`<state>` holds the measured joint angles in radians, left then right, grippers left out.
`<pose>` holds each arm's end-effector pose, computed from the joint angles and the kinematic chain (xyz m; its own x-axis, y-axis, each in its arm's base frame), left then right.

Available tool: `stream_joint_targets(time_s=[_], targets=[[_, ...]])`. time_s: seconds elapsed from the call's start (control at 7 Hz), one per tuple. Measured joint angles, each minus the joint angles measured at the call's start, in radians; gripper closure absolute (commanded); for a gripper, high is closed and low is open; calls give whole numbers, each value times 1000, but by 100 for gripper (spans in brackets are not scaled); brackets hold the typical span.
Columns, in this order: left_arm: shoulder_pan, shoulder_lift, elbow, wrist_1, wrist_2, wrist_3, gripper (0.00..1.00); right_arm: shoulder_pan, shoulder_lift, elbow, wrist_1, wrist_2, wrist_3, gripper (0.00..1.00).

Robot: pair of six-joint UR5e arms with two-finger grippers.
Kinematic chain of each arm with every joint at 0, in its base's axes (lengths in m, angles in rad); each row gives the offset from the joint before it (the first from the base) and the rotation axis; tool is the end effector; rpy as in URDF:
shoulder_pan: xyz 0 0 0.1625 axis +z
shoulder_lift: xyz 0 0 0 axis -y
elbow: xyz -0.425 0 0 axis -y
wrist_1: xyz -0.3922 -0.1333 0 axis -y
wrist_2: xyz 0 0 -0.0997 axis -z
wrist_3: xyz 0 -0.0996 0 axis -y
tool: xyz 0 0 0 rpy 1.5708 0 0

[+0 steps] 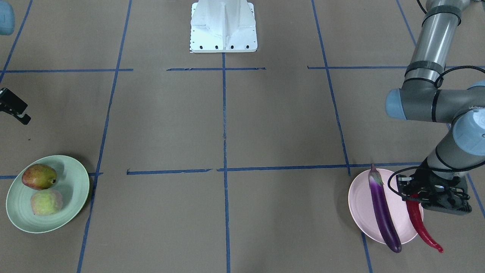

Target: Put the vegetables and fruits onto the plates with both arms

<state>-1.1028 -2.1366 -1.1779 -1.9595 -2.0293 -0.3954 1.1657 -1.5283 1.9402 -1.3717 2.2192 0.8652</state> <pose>0.2570 -0.7062 0.4763 0.7875 0.2765 -0.5508 -0.0850 0.9339 0.3472 -0.1317 -0.4926 0.4379 0.6322 0.1628 0.7575 -0.2444 0.9697 -0.0045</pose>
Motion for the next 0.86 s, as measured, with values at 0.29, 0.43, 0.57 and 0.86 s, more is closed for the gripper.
stream_joint_targets(time_s=[0.29,0.43,0.57,0.86], targets=[[-6,34,-8,-47,-34,15,0,1,-15,19,2,22,1,0],[-18,95,-62,-56,-89,16,0,7,-46,42,2,30,-3,0],[-34,187,-150,-58,-126,36,0,34,-98,69,0,33,-30,0],[-93,340,-273,-52,-162,174,0,133,-183,57,-12,38,-240,0]])
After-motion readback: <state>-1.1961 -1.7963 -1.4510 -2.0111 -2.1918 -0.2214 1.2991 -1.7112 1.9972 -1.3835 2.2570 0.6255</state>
